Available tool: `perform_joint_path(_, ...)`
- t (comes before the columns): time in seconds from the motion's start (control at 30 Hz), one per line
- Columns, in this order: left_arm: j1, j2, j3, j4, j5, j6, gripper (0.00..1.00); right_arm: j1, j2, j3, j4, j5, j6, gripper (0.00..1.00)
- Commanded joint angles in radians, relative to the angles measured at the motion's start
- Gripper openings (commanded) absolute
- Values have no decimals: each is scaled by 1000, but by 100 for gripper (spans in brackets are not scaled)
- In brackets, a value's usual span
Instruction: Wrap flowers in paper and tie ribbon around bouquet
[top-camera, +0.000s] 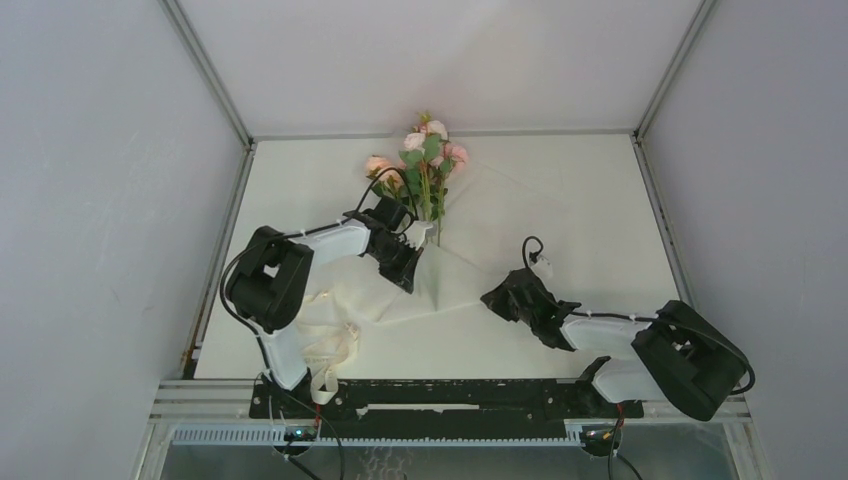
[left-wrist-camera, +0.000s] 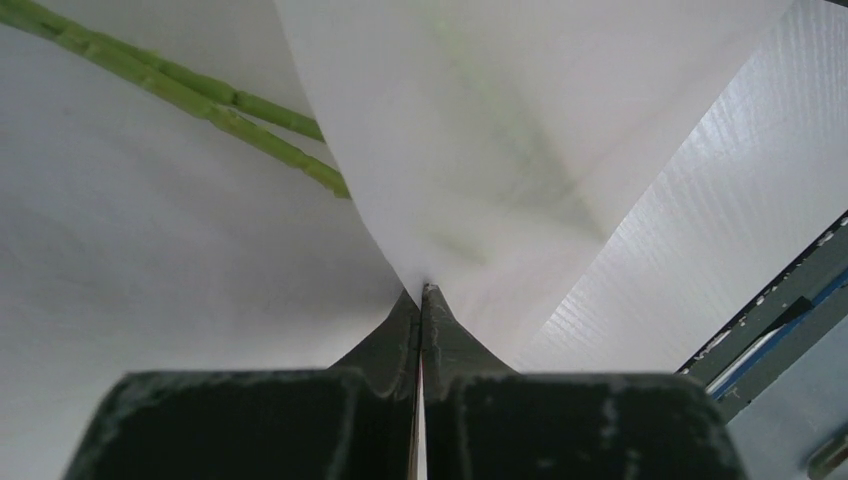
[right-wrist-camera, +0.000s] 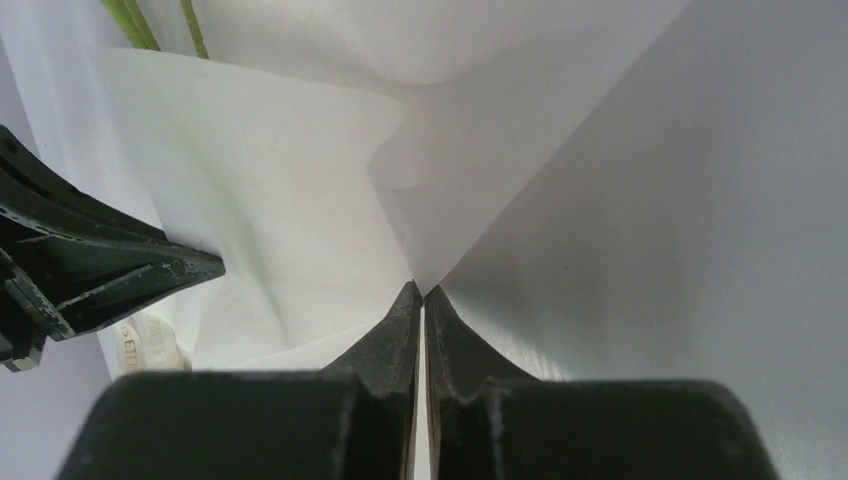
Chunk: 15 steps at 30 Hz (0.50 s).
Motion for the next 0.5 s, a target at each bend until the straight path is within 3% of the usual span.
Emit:
perform_joint_path(0.0,6,19,-4,0,-31,-9,0,-9,-57,-12,-61,72,-18,15)
perform_joint_path(0.1,4,23,-3,0,-20,-10,0,-9,-47,1,-65,86,-12,37)
perform_joint_path(0.3,5,16,-4,-3,-13,-10,0,-10,16,30,-51,95,7,55)
perform_joint_path(0.4,4,16,-4,-2,0,-10,0,-12,46,52,-33,96,2,57)
perform_joint_path(0.47,3,18,-3,-2,2,-11,0,-13,67,68,-44,103,0,48)
